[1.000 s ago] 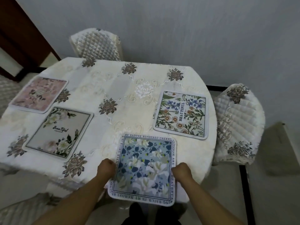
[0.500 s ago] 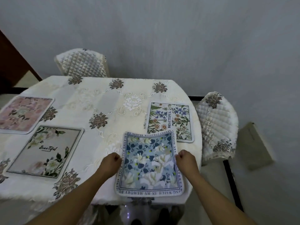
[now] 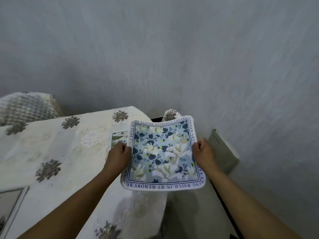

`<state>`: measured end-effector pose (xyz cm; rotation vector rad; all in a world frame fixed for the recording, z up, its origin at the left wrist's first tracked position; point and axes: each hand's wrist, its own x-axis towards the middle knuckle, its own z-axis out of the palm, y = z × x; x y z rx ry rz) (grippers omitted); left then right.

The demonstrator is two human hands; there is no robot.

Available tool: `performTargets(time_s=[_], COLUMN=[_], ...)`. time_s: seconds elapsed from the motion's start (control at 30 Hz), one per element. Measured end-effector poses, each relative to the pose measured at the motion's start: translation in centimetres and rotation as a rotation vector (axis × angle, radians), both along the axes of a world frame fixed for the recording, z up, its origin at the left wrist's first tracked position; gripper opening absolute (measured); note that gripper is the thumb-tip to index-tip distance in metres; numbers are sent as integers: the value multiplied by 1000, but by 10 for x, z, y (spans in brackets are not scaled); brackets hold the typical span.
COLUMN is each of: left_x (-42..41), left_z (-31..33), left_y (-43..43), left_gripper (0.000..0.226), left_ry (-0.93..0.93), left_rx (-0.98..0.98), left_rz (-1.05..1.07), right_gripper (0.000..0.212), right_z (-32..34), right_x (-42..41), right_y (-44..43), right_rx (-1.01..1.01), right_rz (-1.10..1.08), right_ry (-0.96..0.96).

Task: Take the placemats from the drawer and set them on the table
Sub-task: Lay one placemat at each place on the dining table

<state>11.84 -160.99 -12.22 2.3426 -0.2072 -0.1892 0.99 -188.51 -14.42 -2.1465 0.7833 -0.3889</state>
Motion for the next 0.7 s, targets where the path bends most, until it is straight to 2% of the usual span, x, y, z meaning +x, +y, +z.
performTargets(time_s=[0.2,0.37,0.5,0.7], left_x=[-5,-1,18,85], left_z=[-1,4,7,-7], left_y=[-131,-220,-243,-238], left_gripper=[24,21,25,28], left_ry=[-28,-69,-107,-97], left_rx=[-27,-4,23,62], left_rz=[35,113,182,341], right_gripper=[22,22,19,22], right_z=[16,25,28,22], right_x=[-8,17,60,166], right_y=[-123,-221,-256,-259], right_rx=[7,7,20,77], right_rz=[22,44,142,291], right_ry=[15,2,7,-16])
